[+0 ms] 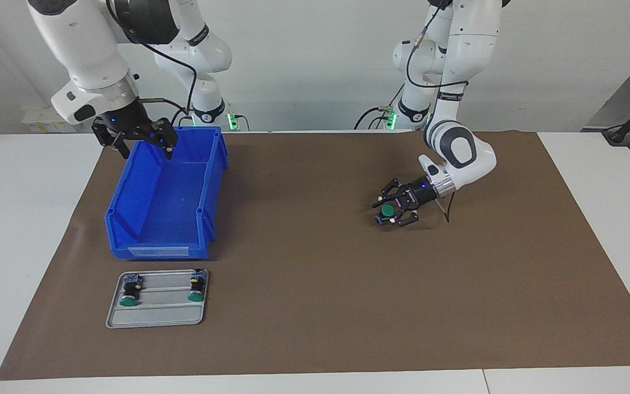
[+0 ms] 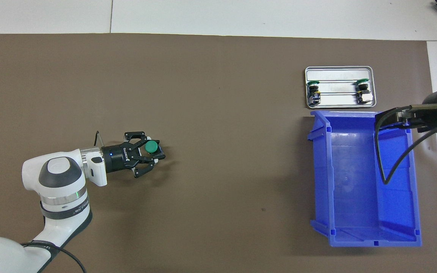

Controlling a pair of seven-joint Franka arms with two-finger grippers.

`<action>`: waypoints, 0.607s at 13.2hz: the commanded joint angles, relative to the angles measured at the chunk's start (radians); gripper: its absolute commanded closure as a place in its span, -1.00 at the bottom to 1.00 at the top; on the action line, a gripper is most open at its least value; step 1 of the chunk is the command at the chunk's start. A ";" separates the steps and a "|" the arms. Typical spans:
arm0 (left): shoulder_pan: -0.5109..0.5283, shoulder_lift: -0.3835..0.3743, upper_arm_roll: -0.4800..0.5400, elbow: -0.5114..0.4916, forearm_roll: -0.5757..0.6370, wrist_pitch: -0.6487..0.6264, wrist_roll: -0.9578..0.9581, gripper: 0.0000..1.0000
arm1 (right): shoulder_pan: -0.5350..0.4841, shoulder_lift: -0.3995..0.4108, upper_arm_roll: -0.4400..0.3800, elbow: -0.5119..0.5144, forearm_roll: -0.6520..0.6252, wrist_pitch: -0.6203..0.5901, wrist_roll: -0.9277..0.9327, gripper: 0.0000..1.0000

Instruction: Place and press button with both arms

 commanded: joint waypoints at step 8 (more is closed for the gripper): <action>0.026 -0.043 -0.001 -0.017 -0.001 -0.010 -0.064 -0.15 | -0.004 -0.004 0.001 -0.002 0.015 -0.005 -0.020 -1.00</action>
